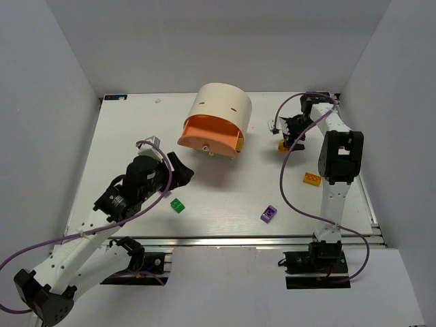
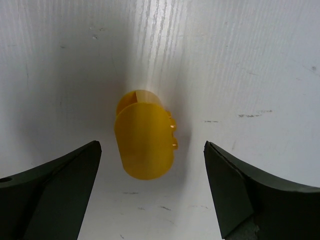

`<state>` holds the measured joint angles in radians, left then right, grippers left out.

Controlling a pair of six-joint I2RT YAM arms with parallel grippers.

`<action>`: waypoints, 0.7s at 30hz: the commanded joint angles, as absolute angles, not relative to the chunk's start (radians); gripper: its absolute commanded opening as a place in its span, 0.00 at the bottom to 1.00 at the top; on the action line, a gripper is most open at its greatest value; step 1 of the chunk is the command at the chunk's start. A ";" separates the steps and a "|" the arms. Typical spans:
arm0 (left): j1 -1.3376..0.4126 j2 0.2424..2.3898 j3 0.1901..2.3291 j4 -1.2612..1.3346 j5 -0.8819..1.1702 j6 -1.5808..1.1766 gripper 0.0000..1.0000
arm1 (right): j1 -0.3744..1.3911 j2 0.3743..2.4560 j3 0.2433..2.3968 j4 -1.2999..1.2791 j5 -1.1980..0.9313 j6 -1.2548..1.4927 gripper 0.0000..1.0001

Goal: Sort the legos into containers by color

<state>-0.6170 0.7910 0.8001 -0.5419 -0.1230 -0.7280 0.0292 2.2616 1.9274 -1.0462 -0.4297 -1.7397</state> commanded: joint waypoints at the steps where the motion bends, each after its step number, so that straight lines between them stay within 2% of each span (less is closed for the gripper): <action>1: -0.614 0.791 0.787 -0.552 -0.144 -0.761 0.91 | 0.035 2.247 1.841 -1.002 -0.393 -1.772 0.88; 6: -0.614 0.831 0.807 -0.560 -0.153 -0.752 0.91 | 0.034 2.279 1.864 -0.986 -0.437 -1.709 0.81; 9: -0.614 0.839 0.801 -0.557 -0.161 -0.753 0.91 | 0.035 2.298 1.902 -1.029 -0.449 -1.706 0.68; 11: -0.614 0.838 0.798 -0.555 -0.170 -0.765 0.91 | 0.031 2.289 1.922 -1.058 -0.468 -1.707 0.39; 13: -0.614 0.830 0.785 -0.548 -0.173 -0.778 0.91 | 0.022 2.258 1.916 -1.091 -0.495 -1.698 0.15; 16: -0.614 0.812 0.763 -0.531 -0.178 -0.798 0.91 | 0.017 2.140 1.827 -1.085 -0.554 -1.675 0.06; 21: -0.614 0.801 0.746 -0.520 -0.179 -0.805 0.91 | 0.032 1.875 1.801 -1.081 -0.727 -1.369 0.00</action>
<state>-0.6170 0.8185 0.7551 -0.5415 -0.1619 -0.7910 0.0257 2.0892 1.7660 -1.0653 -0.5606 -1.5658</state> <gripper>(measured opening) 0.904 0.525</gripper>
